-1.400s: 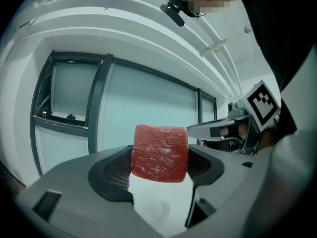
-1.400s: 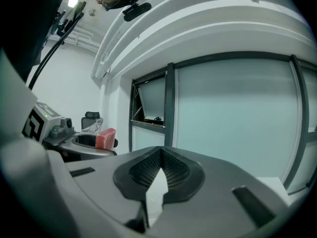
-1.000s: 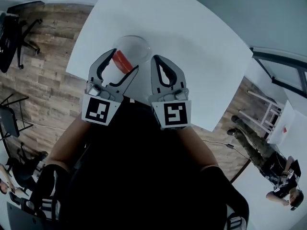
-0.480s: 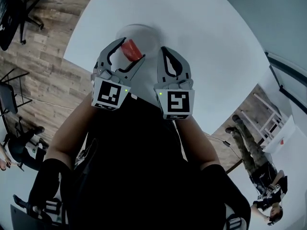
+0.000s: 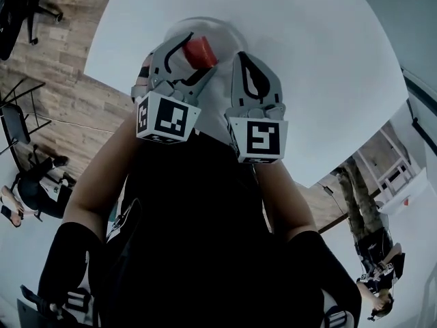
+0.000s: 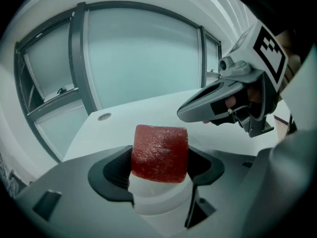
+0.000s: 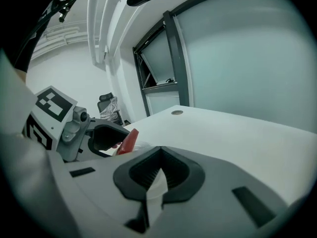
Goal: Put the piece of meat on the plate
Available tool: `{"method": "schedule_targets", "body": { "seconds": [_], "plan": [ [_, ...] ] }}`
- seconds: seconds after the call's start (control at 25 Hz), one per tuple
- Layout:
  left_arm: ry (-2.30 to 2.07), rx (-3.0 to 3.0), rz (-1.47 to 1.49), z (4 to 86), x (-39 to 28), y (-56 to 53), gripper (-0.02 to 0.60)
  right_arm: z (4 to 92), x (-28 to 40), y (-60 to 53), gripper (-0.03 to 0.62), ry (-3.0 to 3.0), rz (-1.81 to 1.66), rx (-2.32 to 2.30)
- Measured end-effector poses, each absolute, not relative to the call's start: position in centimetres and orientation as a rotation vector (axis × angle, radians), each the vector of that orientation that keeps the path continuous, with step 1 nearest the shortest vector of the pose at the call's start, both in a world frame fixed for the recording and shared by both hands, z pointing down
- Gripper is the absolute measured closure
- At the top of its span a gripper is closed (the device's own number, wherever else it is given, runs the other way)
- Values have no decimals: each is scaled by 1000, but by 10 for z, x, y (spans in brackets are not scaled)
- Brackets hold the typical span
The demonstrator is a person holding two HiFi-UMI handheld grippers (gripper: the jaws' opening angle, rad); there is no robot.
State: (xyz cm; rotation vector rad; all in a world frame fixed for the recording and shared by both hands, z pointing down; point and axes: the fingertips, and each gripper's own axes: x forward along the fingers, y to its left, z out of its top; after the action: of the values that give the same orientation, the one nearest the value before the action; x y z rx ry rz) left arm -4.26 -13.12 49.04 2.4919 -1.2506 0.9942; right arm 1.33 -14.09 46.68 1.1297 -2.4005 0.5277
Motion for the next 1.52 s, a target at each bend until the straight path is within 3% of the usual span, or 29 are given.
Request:
{"method": "schedule_targets", "body": {
  "seconds": [1.0,1.36,1.52],
  "plan": [
    [-913,2327,1306,524,-34,-125,264,487,13,-147,591,-2303,514,1187],
    [-754,2417,1288,502,-23,-110,264,448,22,-125,591,-2335,421,1217],
    [-824,2537,1029,455,-27,-104,264,421,15,-106,591,-2378,361,1190]
  ]
}}
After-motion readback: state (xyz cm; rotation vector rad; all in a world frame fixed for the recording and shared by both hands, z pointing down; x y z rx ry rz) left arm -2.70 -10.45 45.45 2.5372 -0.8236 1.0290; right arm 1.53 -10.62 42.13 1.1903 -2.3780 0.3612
